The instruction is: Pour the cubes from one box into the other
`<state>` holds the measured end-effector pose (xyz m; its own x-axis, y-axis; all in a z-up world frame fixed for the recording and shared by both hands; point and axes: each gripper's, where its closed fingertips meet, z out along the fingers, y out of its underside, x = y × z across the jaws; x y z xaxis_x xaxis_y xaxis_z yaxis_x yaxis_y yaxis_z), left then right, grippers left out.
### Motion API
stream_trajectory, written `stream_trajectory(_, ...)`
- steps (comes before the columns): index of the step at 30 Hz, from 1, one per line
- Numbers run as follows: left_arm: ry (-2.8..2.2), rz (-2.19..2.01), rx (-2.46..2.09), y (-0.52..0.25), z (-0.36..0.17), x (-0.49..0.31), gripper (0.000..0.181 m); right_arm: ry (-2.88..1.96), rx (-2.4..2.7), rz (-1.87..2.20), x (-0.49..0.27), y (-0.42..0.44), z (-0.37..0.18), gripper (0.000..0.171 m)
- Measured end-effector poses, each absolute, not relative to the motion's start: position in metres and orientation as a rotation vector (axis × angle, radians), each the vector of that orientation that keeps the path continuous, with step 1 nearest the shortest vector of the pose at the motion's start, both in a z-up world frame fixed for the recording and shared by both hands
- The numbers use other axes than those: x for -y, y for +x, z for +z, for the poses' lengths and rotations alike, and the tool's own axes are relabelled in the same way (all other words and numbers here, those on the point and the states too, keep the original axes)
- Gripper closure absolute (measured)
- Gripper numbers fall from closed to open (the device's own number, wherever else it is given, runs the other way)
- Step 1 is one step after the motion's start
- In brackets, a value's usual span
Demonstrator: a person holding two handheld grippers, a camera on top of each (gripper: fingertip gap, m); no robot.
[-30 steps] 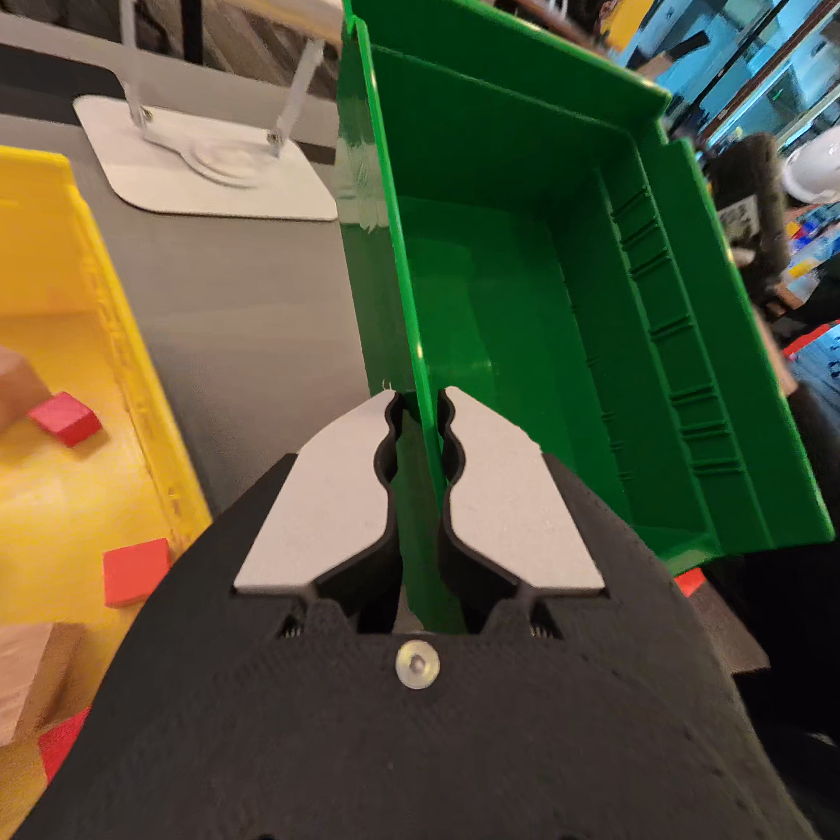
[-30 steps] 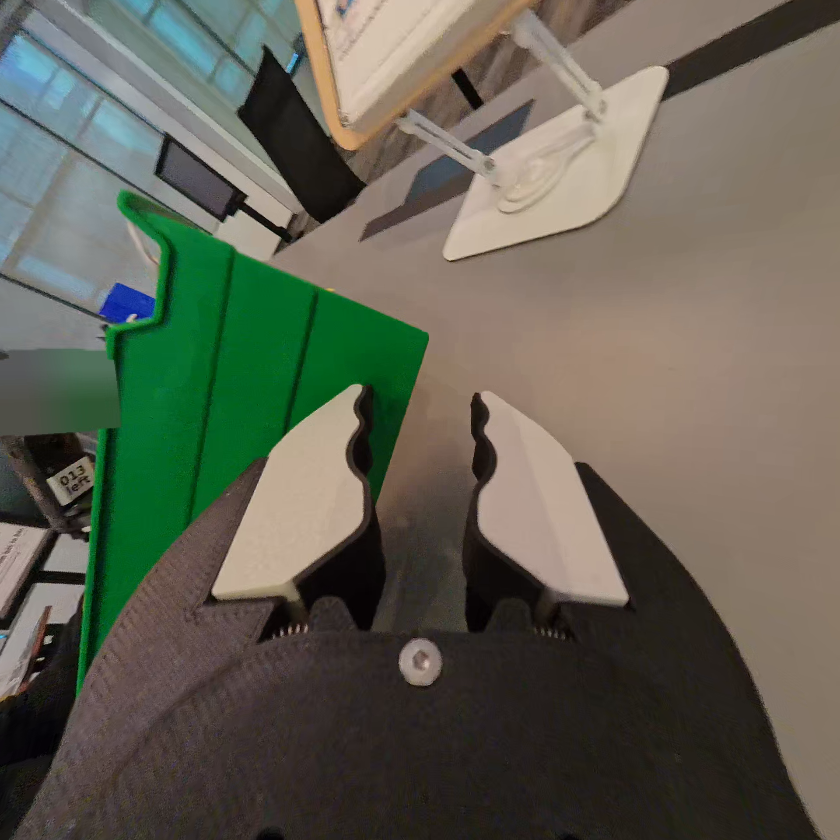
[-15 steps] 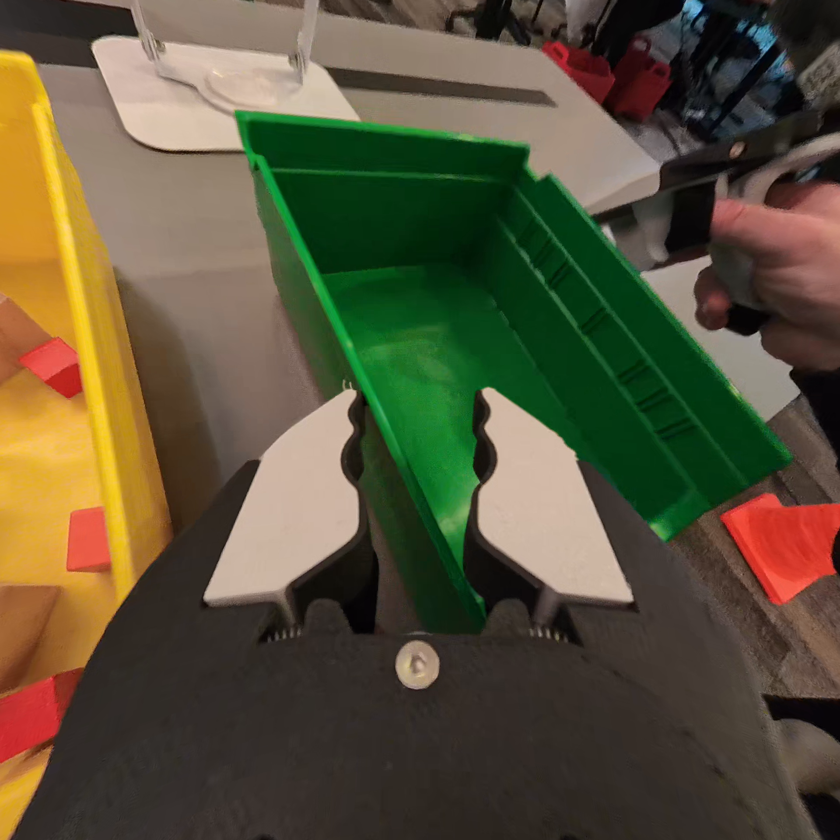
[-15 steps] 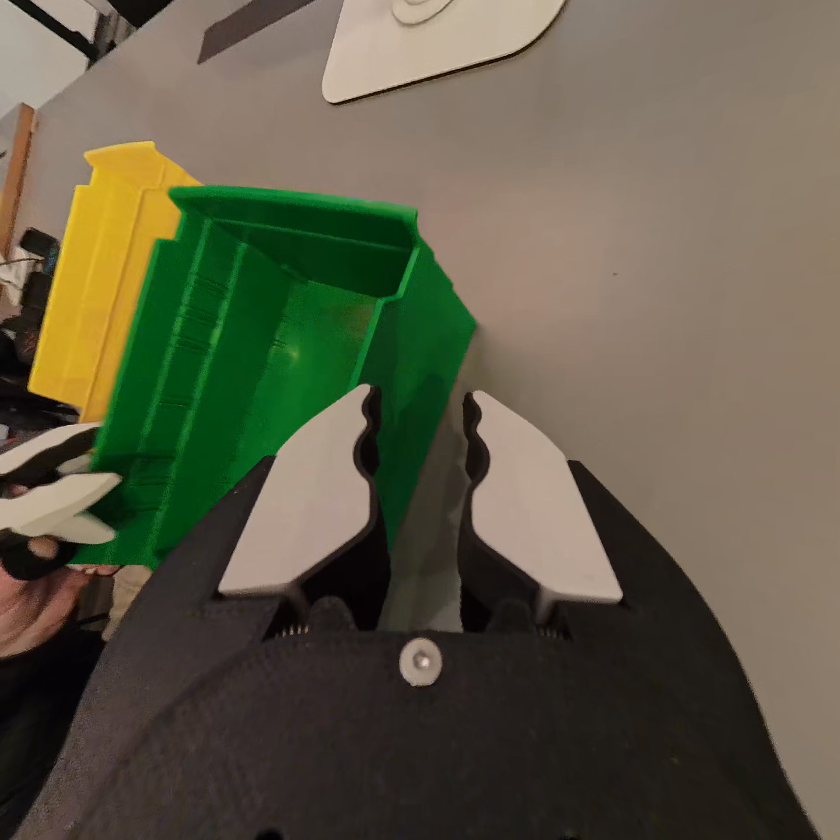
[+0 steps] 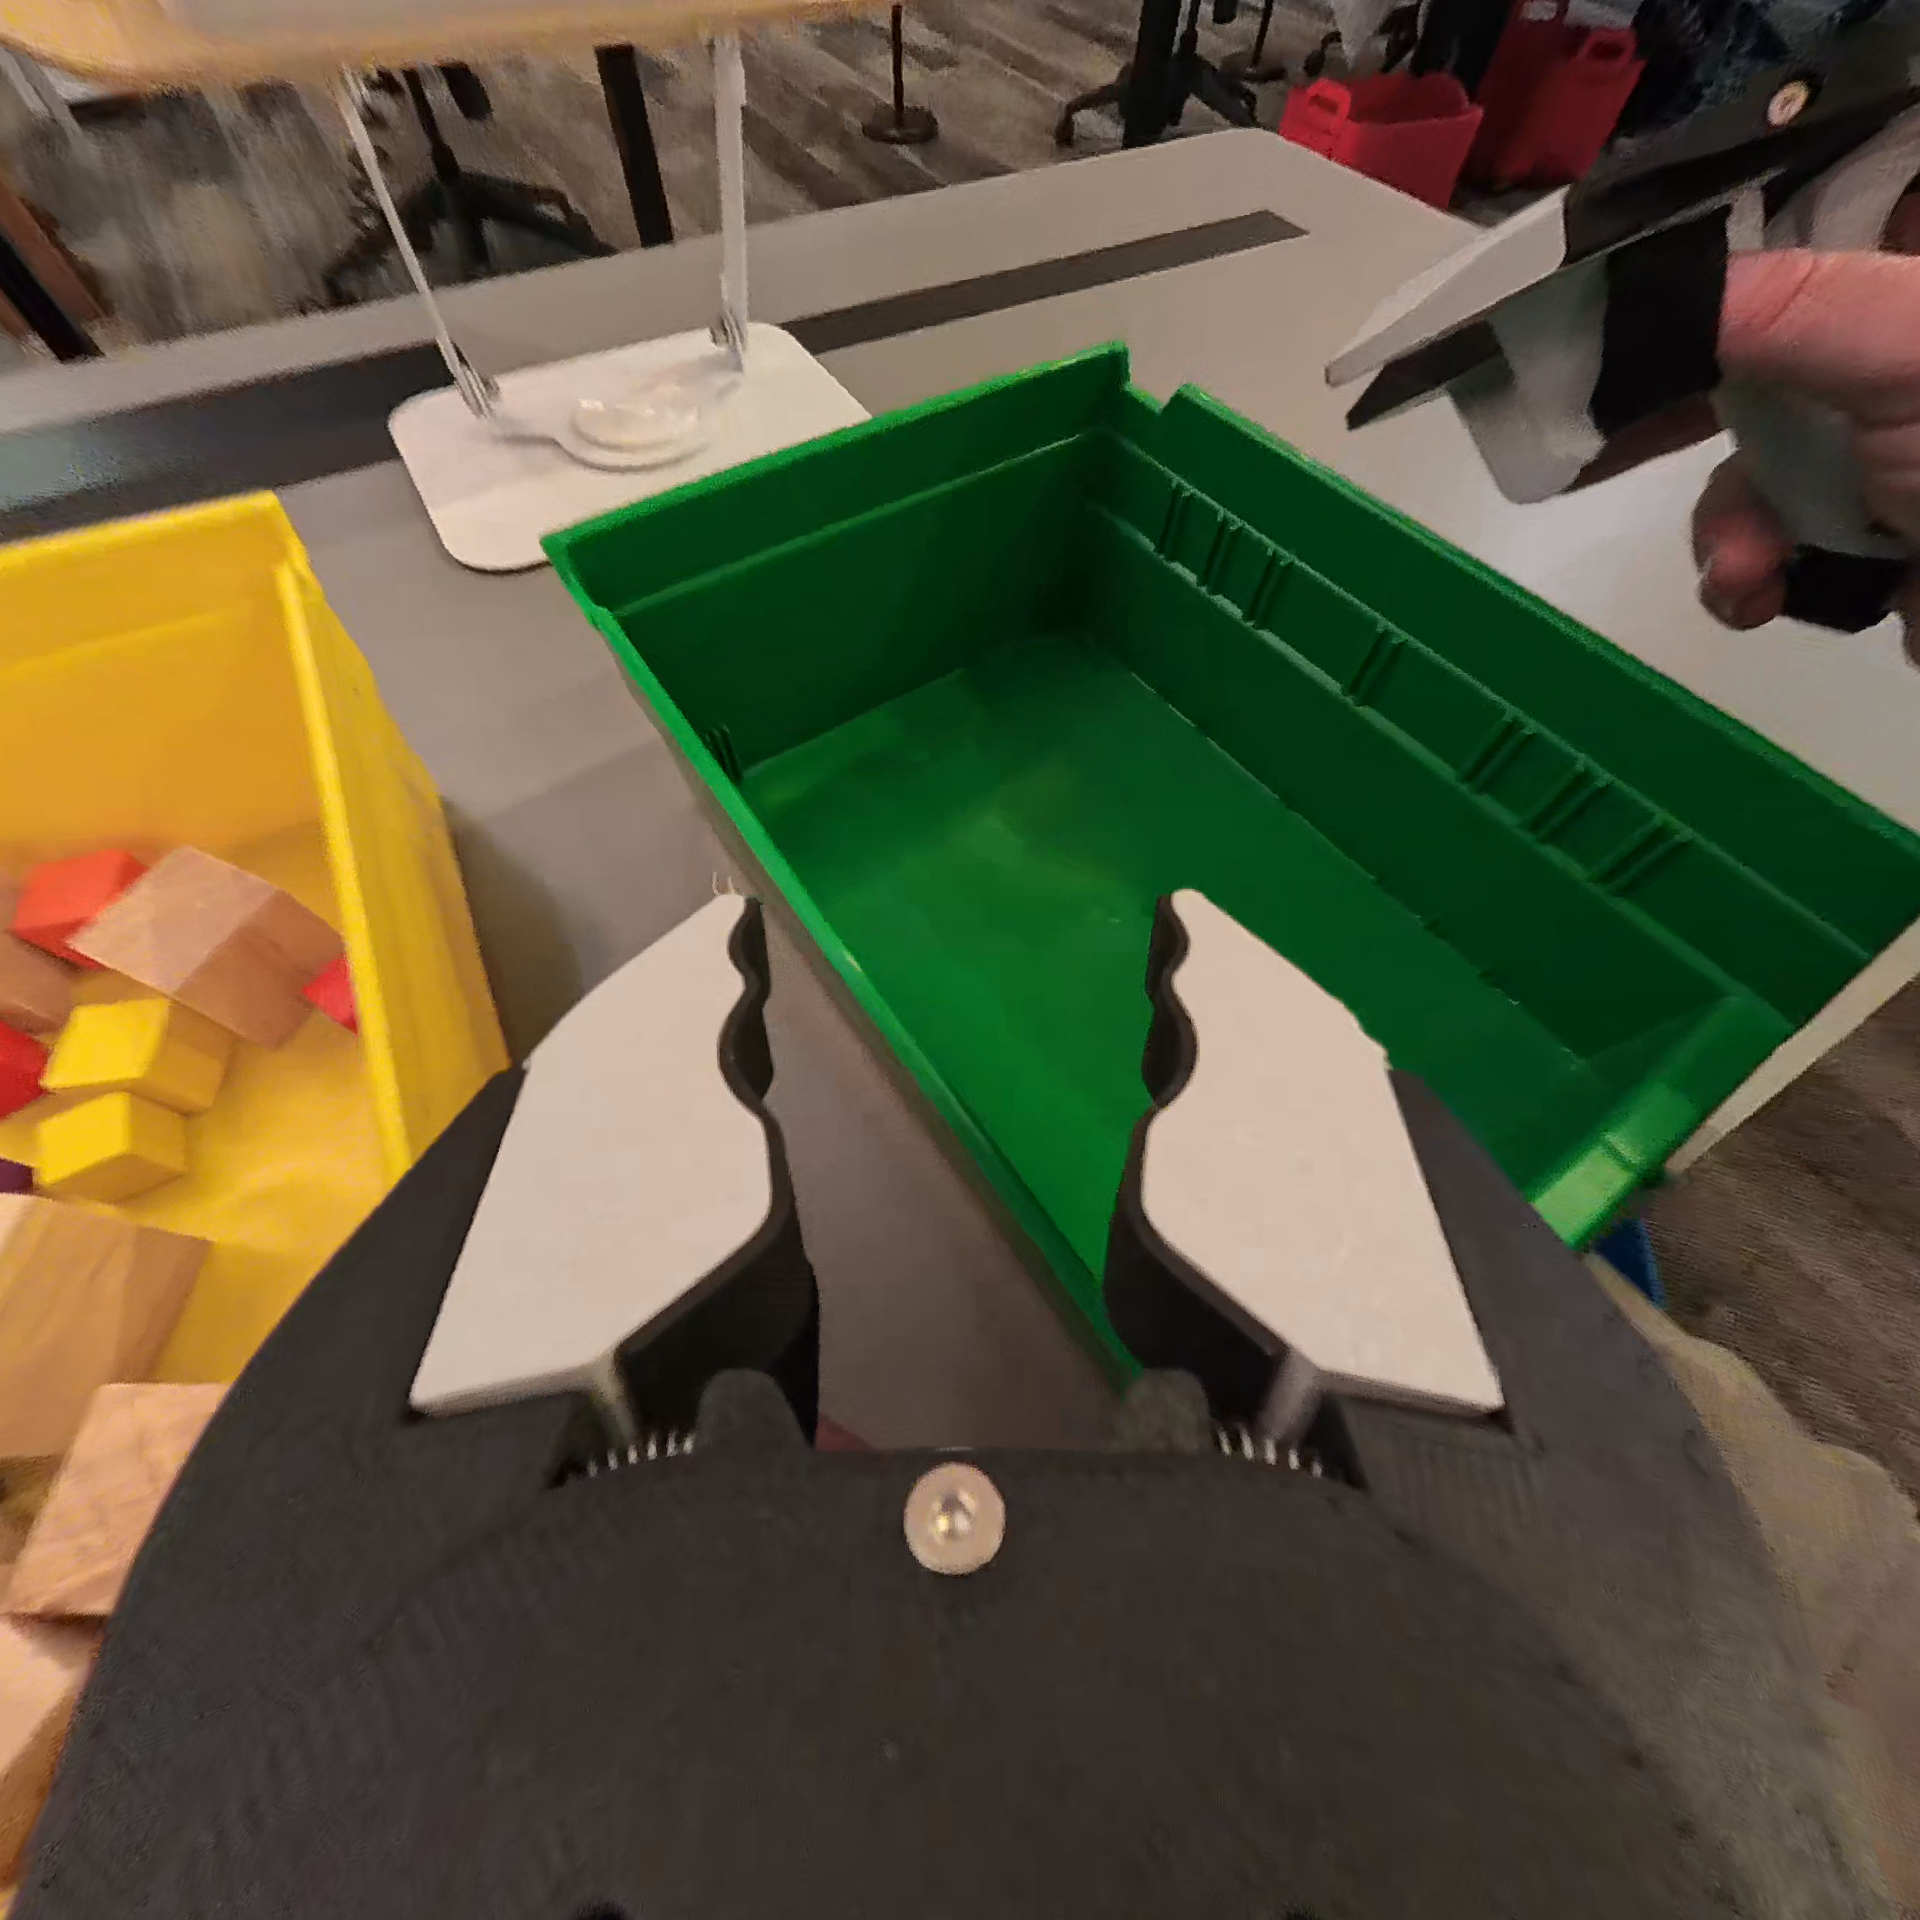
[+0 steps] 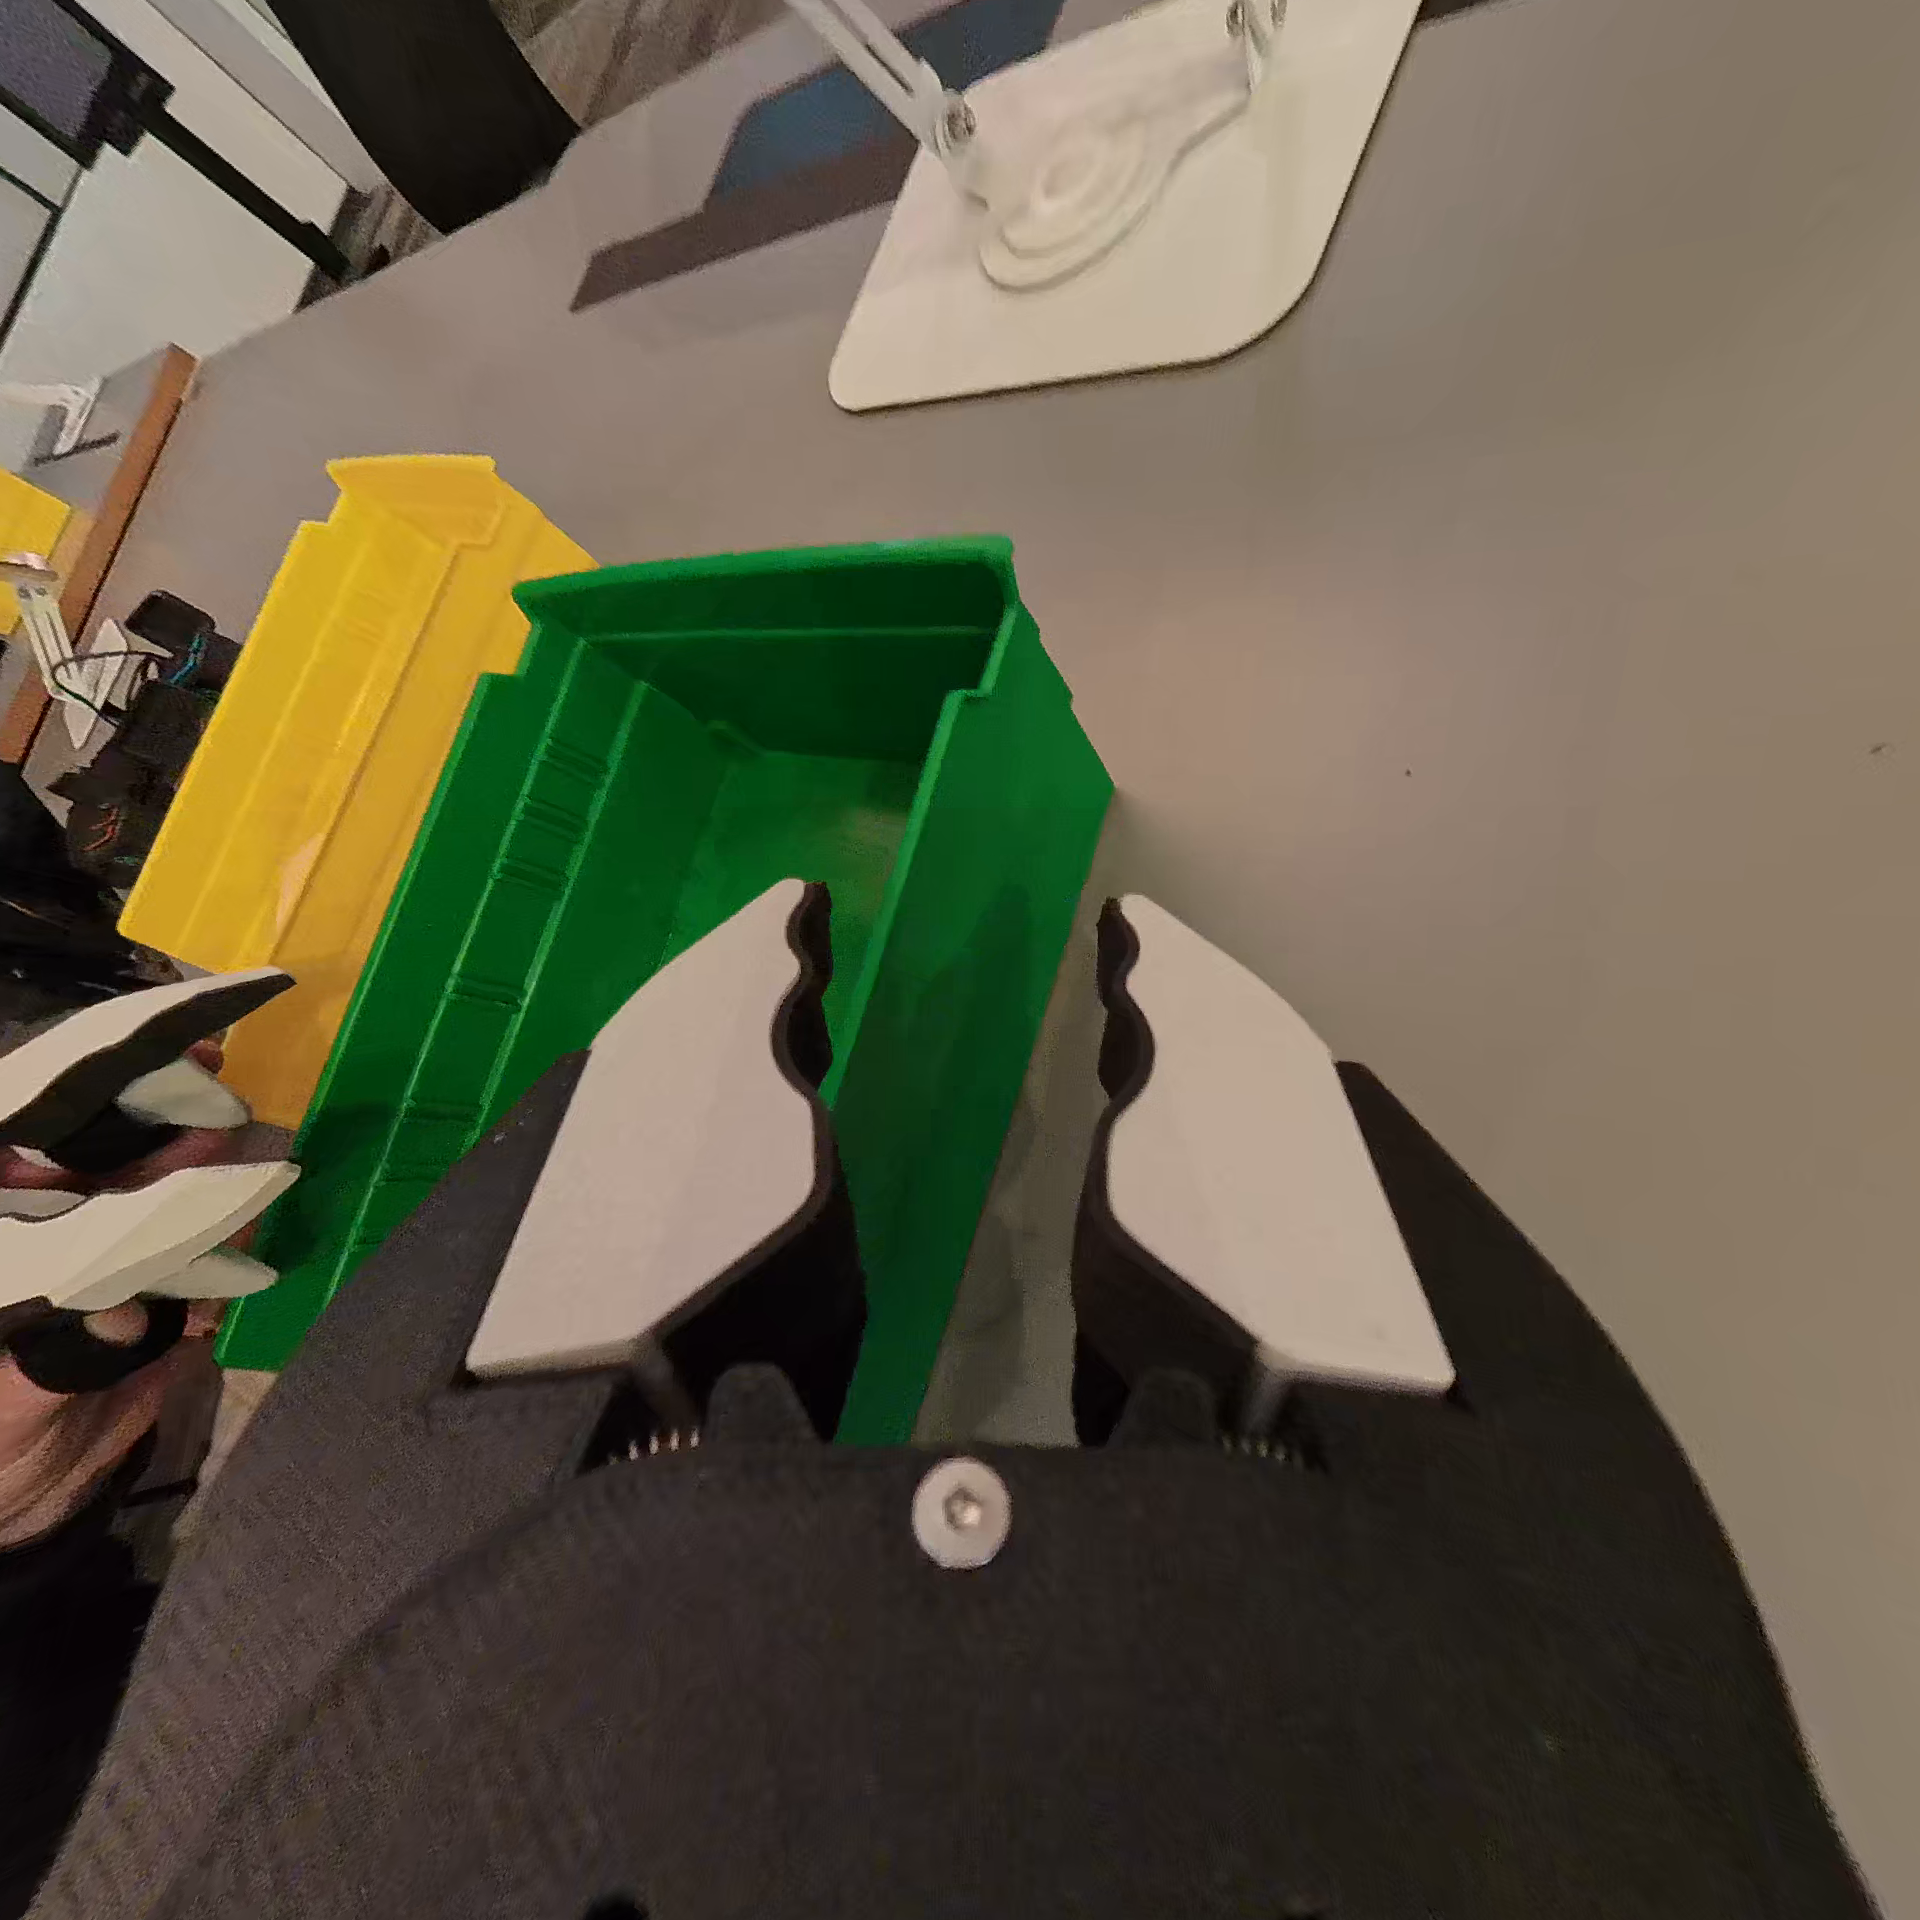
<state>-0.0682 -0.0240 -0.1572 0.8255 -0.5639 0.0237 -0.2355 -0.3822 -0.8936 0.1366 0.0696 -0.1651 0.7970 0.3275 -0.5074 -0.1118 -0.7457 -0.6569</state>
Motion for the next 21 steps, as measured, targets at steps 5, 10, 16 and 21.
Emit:
stream_trajectory(5, -1.915, -0.331, -0.609, -0.083, -0.142, 0.018, 0.112, -2.216, 0.222, 0.744, -0.071, 0.128, -0.148, 0.126)
stream_trajectory(10, -1.859, -0.218, -0.614, -0.113, -0.122, 0.009, 0.116, -2.236, 0.277, 0.705, -0.069, 0.121, -0.151, 0.125)
stream_trajectory(16, -1.878, -0.046, -0.455, -0.204, -0.097, -0.018, 0.116, -2.304, 0.334, 0.716, -0.064, 0.113, -0.163, 0.119)
stream_trajectory(21, -2.001, 0.331, -0.386, -0.324, -0.112, -0.036, 0.108, -2.380, 0.359, 0.727, -0.060, 0.107, -0.179, 0.116)
